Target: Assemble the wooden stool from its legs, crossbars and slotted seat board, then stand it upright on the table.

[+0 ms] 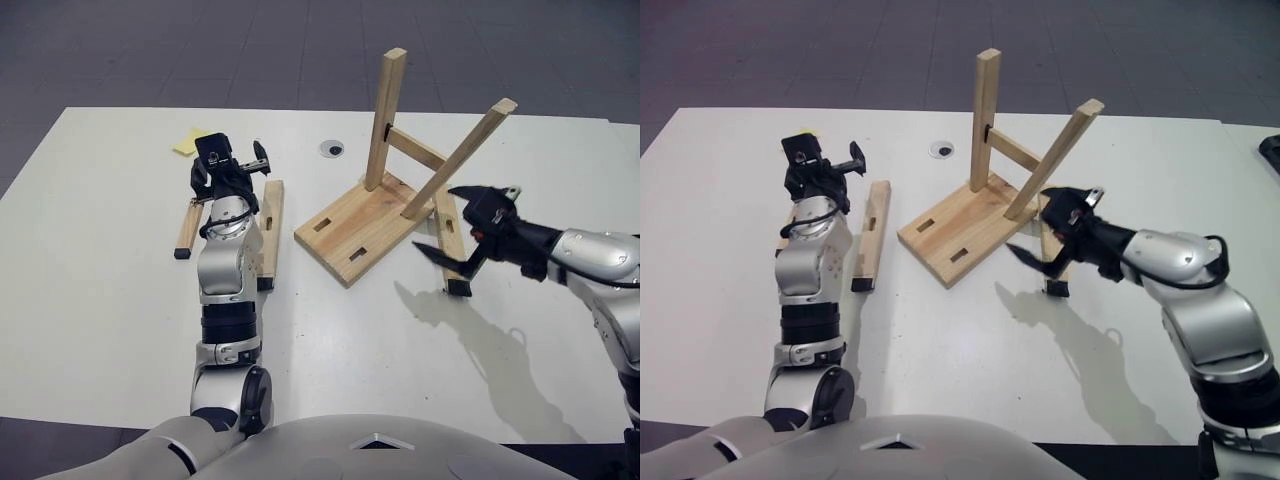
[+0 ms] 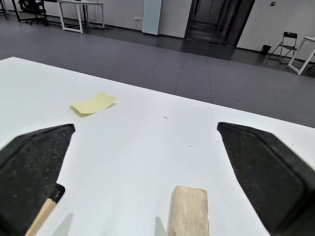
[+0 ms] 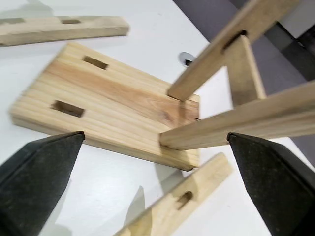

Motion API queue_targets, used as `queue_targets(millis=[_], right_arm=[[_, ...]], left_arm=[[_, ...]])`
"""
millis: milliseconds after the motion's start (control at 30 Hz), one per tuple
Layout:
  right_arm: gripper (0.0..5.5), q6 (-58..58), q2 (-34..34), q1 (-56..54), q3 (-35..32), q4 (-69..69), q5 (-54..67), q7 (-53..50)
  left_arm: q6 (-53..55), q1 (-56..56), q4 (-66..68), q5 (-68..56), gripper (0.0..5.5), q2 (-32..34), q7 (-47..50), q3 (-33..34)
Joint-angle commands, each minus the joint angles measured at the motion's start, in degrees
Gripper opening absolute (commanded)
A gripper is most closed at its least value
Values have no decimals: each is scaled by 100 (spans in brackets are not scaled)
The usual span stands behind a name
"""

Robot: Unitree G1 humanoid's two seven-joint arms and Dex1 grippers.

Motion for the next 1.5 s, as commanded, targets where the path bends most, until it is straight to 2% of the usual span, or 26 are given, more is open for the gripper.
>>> queue_targets(millis=[33, 200, 300, 567, 733, 833, 1000, 1167, 1467, 1500], right_arm=[[538, 375, -75, -52, 131, 56, -436, -396], [538, 1310, 182, -226, 83, 66, -1064, -1370], [538, 1544, 658, -496, 108, 68, -1324, -1948], [538, 1236, 1776, -1456, 358, 553, -1697, -2764], [538, 856, 2211, -1676, 556, 861, -1983, -3069], [538, 513, 2331, -1680, 524, 1143, -2152, -3255], [538, 265, 2493, -1433, -105, 1278, -2230, -3584], [538, 125, 2536, -1182, -435, 1185, -2273, -3617], [538, -326, 2912, -1041, -385, 781, -2206, -3567], [540, -357, 2957, -1052, -421, 745, -2185, -3568]], left_arm=[[5, 40, -3, 35, 540, 191, 36, 116], [-19, 19, 50, 4, 540, 386, 107, 364], [-25, 47, 57, -9, 540, 445, 122, 427], [70, 299, 78, 86, 540, 722, 18, 461], [318, 567, 96, 168, 540, 1017, -296, 260], [487, 818, -30, 198, 540, 1201, -573, 107], [755, 1004, -219, 188, 540, 1547, -963, 10], [1046, 1120, -359, 114, 540, 1831, -1342, 5], [803, 998, 820, 120, 540, 2727, -2283, -116], [786, 986, 965, 106, 520, 2790, -2379, -133]])
